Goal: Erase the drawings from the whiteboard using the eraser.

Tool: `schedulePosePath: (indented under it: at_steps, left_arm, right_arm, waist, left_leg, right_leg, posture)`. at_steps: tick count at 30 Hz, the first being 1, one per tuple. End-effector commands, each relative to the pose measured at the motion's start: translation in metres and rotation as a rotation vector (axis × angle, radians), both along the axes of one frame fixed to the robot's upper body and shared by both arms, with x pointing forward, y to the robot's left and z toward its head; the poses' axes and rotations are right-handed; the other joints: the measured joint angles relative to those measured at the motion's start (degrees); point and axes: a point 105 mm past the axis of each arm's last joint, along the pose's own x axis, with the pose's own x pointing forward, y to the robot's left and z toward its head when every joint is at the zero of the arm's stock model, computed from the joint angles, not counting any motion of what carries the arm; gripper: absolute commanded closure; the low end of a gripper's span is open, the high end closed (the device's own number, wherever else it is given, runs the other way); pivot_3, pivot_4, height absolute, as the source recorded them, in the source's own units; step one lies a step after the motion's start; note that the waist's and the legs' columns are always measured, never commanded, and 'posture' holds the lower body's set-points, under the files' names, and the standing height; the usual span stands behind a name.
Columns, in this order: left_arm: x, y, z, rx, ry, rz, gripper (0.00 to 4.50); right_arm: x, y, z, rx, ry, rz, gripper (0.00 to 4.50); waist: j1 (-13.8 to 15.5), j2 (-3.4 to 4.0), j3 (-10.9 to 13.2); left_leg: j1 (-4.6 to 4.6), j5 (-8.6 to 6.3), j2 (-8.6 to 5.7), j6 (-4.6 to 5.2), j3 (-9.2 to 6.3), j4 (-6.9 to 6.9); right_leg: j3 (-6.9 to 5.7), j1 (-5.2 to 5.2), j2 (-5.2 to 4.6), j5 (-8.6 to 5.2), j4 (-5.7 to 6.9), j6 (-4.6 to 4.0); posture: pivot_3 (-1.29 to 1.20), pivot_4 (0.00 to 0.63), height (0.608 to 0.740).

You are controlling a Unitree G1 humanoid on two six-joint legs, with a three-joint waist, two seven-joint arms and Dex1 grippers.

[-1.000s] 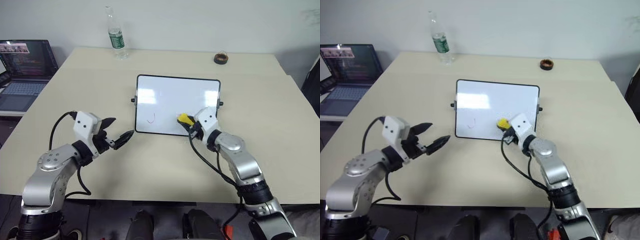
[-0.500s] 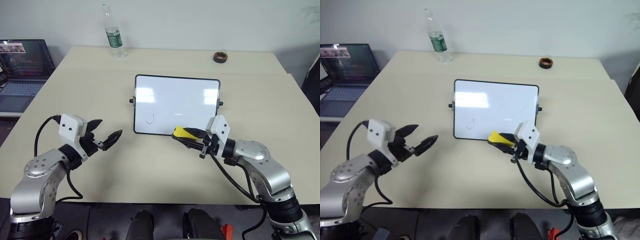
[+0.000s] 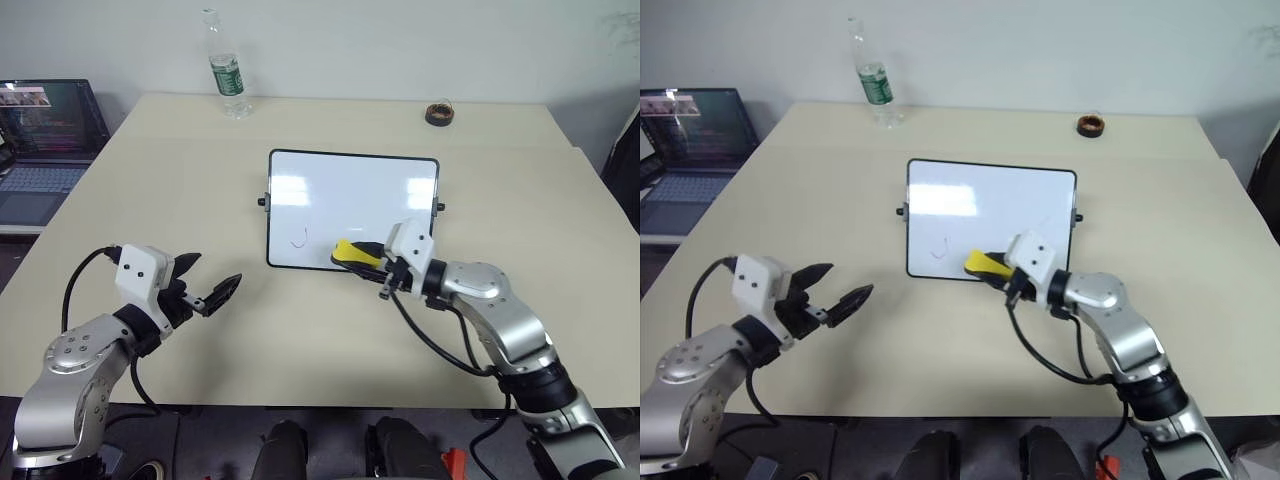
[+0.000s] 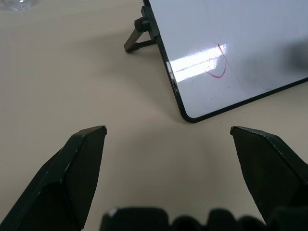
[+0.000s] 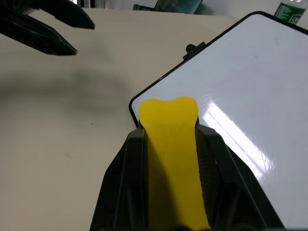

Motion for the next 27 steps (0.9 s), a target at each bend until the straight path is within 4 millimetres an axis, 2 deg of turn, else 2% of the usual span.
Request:
schedulePosePath:
  at_steps: [1, 5, 8, 11, 13, 15, 16, 20, 22, 23, 27]
  left_arm:
    - [-0.001, -0.006, 0.006, 0.057, -0.031, -0.053, 0.00]
    - [0.002, -0.009, 0.005, 0.061, -0.033, -0.076, 0.00]
    - [0.003, -0.009, 0.001, 0.072, -0.026, -0.093, 0.00]
    - [0.003, -0.010, -0.002, 0.078, -0.025, -0.106, 0.00]
    - [0.003, -0.009, -0.004, 0.077, -0.026, -0.107, 0.00]
    - [0.002, -0.008, -0.007, 0.074, -0.023, -0.108, 0.00]
    - [0.001, -0.008, -0.009, 0.074, -0.022, -0.109, 0.00]
    - [0.000, -0.005, -0.013, 0.073, -0.016, -0.111, 0.00]
    - [-0.001, -0.004, -0.015, 0.075, -0.012, -0.115, 0.00]
    - [-0.001, -0.004, -0.016, 0.074, -0.011, -0.116, 0.00]
    - [-0.001, -0.008, -0.018, 0.069, -0.007, -0.130, 0.00]
  right_arm:
    - [0.012, 0.027, 0.013, -0.048, -0.148, 0.037, 3.50]
    - [0.041, 0.052, 0.021, -0.082, -0.227, -0.013, 3.50]
    - [0.063, 0.055, 0.027, -0.090, -0.278, -0.098, 3.50]
    - [0.079, 0.055, 0.024, -0.124, -0.308, -0.153, 3.50]
    - [0.082, 0.057, 0.008, -0.188, -0.290, -0.142, 3.50]
    - [0.073, 0.054, -0.031, -0.352, -0.245, -0.046, 3.51]
    - [0.067, 0.052, -0.044, -0.405, -0.232, 0.002, 3.51]
    - [0.053, 0.049, -0.065, -0.519, -0.236, 0.113, 3.51]
    - [0.054, 0.048, -0.065, -0.541, -0.272, 0.110, 3.51]
    - [0.060, 0.048, -0.057, -0.509, -0.291, 0.060, 3.51]
    - [0.086, 0.053, 0.000, -0.302, -0.438, -0.153, 3.51]
  waist:
    - [-0.2, 0.00, 0.0]
    - [-0.1, 0.00, 0.0]
    - [0.0, 0.00, 0.0]
    - [0.1, 0.00, 0.0]
    - [0.1, 0.00, 0.0]
    - [0.0, -0.01, 0.0]
    - [-0.1, -0.02, 0.0]
    - [-0.1, 0.01, 0.0]
    - [0.0, 0.02, 0.0]
    - [0.0, 0.01, 0.0]
    - [0.0, 0.03, 0.0]
  left_leg:
    - [0.00, 0.00, -0.01, 0.00, 0.01, 0.01]
    - [0.02, 0.01, 0.00, -0.01, 0.03, 0.03]
    - [0.01, 0.01, 0.01, -0.01, 0.03, 0.04]
    - [-0.01, 0.00, 0.02, -0.01, 0.03, 0.07]
    - [-0.01, 0.00, 0.03, 0.00, 0.05, 0.08]
    - [0.02, 0.00, 0.05, 0.00, 0.05, 0.08]
    - [0.05, 0.00, 0.03, 0.01, 0.07, 0.08]
    - [0.25, 0.01, 0.05, 0.02, 0.04, 0.13]
    - [0.44, 0.01, 0.04, 0.02, 0.00, 0.15]
    - [0.46, 0.02, 0.03, 0.03, -0.01, 0.15]
    - [0.46, 0.05, 0.02, 0.03, -0.06, 0.19]
  right_leg:
    - [0.01, 0.00, 0.00, 0.00, 0.00, 0.00]
    - [0.02, -0.03, 0.00, 0.01, 0.10, -0.01]
    - [0.02, -0.04, -0.01, 0.01, 0.14, -0.01]
    - [0.01, -0.05, -0.05, 0.01, 0.13, -0.01]
    - [0.03, -0.04, -0.07, 0.01, 0.14, -0.01]
    - [0.04, -0.05, -0.07, 0.01, 0.18, -0.02]
    - [0.05, -0.04, -0.06, 0.00, 0.23, -0.02]
    - [0.03, 0.11, -0.05, -0.01, 0.36, -0.04]
    - [-0.01, 0.31, -0.04, 0.00, 0.37, -0.05]
    - [0.00, 0.33, -0.05, 0.00, 0.39, -0.05]
    - [-0.05, 0.32, -0.02, 0.06, 0.47, -0.14]
  posture:
    - [0.00, 0.150, 0.740]
    - [0.00, 0.150, 0.740]
    - [0.00, 0.150, 0.740]
    - [0.00, 0.150, 0.740]
    - [0.00, 0.150, 0.740]
    - [0.00, 0.150, 0.740]
    - [0.00, 0.150, 0.740]
    - [0.00, 0.150, 0.740]
    - [0.00, 0.150, 0.740]
    - [0.00, 0.150, 0.740]
    - [0.00, 0.150, 0.740]
